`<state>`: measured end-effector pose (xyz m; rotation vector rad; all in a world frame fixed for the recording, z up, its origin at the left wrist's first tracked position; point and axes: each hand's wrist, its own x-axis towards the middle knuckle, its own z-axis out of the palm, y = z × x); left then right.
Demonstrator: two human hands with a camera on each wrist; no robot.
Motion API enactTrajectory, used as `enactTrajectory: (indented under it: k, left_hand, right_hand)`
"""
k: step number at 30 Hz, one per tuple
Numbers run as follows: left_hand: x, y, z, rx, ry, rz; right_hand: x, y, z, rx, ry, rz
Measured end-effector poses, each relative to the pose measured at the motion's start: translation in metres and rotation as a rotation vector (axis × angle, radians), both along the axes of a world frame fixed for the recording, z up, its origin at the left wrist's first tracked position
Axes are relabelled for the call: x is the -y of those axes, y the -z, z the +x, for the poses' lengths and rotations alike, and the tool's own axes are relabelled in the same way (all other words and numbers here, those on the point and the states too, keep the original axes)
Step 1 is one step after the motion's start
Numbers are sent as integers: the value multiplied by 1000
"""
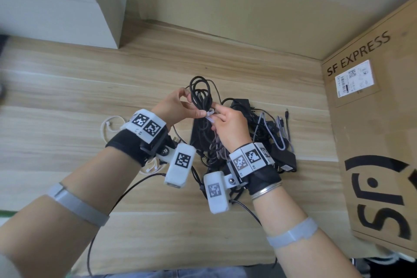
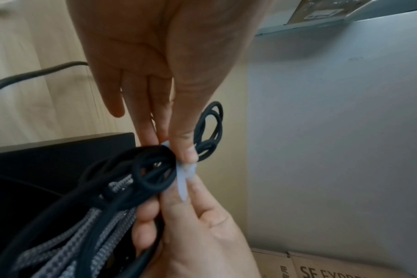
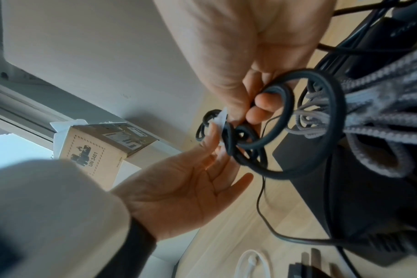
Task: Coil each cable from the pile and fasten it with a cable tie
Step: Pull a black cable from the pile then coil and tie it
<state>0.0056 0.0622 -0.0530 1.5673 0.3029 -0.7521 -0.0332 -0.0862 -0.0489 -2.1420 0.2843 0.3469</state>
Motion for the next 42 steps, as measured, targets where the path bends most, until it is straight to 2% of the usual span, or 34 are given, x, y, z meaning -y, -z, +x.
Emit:
enactTrajectory:
  k: [3, 5, 9, 15, 19, 23, 28, 35, 42]
  left_hand:
    - [7, -2, 0, 15, -17, 31]
    - [11, -4, 2, 61, -8, 114]
    - [13, -12, 7, 143, 67, 277]
    - [13, -24, 11, 123, 245, 448]
    - [11, -26, 12, 170, 348, 580]
    - [-1, -30, 24, 233, 453, 561]
    - [-17, -41, 35, 240, 510, 459]
    - [-35, -39, 49, 230, 307, 320]
    - [-43, -28, 77, 293, 277, 427]
  right_hand:
    - [-4, -2, 6, 34, 37, -27]
    - [-5, -2, 9, 30, 56, -23]
    - [-10, -1, 14, 29, 24, -58]
    - [-17, 1, 21, 37, 27, -62]
    - [-19, 0, 29, 38, 46, -72]
    - [-23, -3, 40, 41, -3, -118]
    - [-27, -4, 64, 39, 44, -135]
    - [-42, -1, 89, 40, 88, -4]
    - [-55, -4, 117, -25, 74, 99]
